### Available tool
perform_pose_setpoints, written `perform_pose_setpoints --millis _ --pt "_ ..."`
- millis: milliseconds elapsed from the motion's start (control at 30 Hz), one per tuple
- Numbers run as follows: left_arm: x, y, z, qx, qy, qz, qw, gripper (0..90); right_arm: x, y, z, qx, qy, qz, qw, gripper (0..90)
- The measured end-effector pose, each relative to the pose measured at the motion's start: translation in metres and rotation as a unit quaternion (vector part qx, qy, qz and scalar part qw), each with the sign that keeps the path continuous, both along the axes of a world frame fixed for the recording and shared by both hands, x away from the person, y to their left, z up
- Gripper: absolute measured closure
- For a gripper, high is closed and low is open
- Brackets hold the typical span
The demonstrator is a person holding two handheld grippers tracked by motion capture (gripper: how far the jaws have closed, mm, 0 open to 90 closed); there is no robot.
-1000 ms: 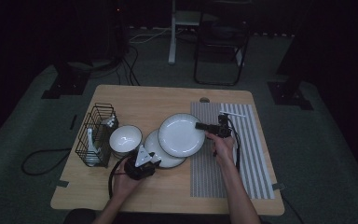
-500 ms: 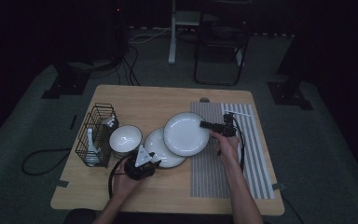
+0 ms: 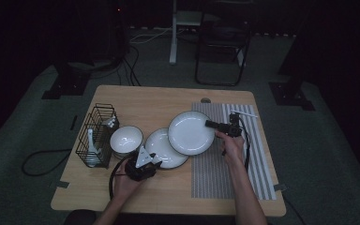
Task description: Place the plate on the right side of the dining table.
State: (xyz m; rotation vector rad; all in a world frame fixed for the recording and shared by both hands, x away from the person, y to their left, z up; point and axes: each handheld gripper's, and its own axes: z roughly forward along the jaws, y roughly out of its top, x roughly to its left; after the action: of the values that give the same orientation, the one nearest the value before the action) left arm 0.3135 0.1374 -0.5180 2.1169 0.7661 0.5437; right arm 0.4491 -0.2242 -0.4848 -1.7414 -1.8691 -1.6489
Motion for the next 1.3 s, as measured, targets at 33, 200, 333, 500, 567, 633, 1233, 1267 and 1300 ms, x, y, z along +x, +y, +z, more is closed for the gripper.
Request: perform_pose_setpoints --millis 33,200,333,500,567,633,1233,1267,1300 --pt "0.000 0.000 0.000 -0.001 0.000 0.000 1.0000 57.3 0.000 -0.001 0.000 0.000 -0.001 -0.001 1.0000 79.9" --pt "0.000 0.000 0.000 0.000 0.000 0.000 1.0000 57.3 -0.001 -0.008 0.002 0.001 -0.003 -0.010 0.9999 79.9" --pt "0.000 0.000 0.000 -0.001 0.000 0.000 1.0000 57.3 -0.002 -0.015 0.003 0.004 -0.004 -0.016 0.9999 80.0" --pt "0.000 0.000 0.000 -0.001 0.000 0.001 1.0000 57.3 -0.003 -0.022 0.004 0.002 -0.005 -0.026 0.9997 79.9" --pt "0.000 0.000 0.000 -0.002 0.001 0.001 1.0000 57.2 -0.003 -0.025 0.004 0.005 -0.004 -0.029 0.9996 80.0" --pt "0.000 0.000 0.000 -0.003 0.001 0.001 1.0000 57.1 -0.004 -0.029 0.005 0.006 -0.004 -0.032 0.9995 80.0" --pt "0.001 0.001 -0.001 -0.006 0.002 0.003 1.0000 57.0 -0.012 -0.063 0.001 0.001 -0.004 -0.068 0.9977 80.2" --pt "0.001 0.000 -0.001 -0.006 0.002 0.003 1.0000 57.0 -0.013 -0.065 0.001 0.003 -0.001 -0.071 0.9975 80.2" --pt "0.001 0.000 -0.001 -0.006 0.002 0.003 1.0000 57.0 -0.013 -0.068 0.001 0.002 -0.001 -0.073 0.9973 80.2"
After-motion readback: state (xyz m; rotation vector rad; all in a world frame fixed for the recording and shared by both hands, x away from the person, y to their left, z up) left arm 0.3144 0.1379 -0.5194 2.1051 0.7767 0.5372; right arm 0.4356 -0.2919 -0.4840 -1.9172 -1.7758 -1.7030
